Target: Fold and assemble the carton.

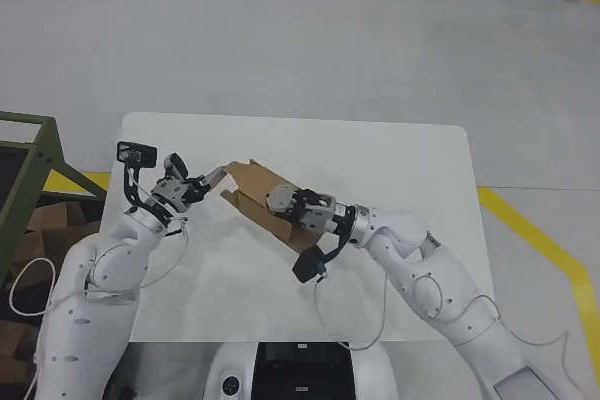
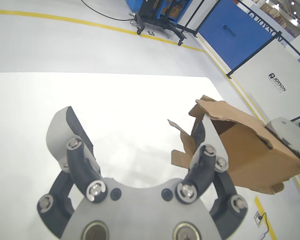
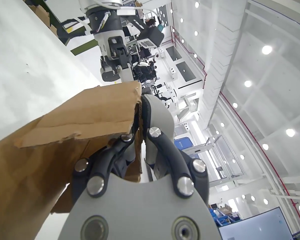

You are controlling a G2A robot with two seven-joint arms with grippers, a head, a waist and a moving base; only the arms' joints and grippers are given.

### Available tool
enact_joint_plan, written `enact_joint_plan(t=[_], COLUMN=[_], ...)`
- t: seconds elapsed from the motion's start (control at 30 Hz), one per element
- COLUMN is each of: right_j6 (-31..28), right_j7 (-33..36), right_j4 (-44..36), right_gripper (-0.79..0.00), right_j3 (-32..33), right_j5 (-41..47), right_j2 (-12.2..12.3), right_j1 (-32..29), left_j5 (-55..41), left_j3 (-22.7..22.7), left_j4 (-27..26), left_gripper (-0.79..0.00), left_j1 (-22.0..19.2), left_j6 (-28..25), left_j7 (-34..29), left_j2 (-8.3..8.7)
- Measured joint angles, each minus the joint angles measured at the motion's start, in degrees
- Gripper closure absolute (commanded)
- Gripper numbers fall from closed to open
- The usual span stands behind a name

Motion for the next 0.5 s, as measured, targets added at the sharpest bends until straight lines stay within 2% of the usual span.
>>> enact_joint_plan(t=[0.2,0.5], right_j6=[0.6,0.0], right_j7=[-4.1,-5.6], right_j4=[-0.5,-3.7], right_gripper=[0.000,0.000], right_j3=[0.0,-0.1], right_j5=[-0.7,-4.7], right_j2=[0.4,1.1], right_j1=[-0.4,-1.5], left_j5=[0.4,1.9], left_j3=[0.6,6.1], left_j4=[2.3,5.6], left_gripper=[-0.785,-0.785], left_j1=[-1.9,-6.0], left_j6=[-0.2,0.4], left_j7=[-1.5,-4.1], left_j2=[0.15,-0.04])
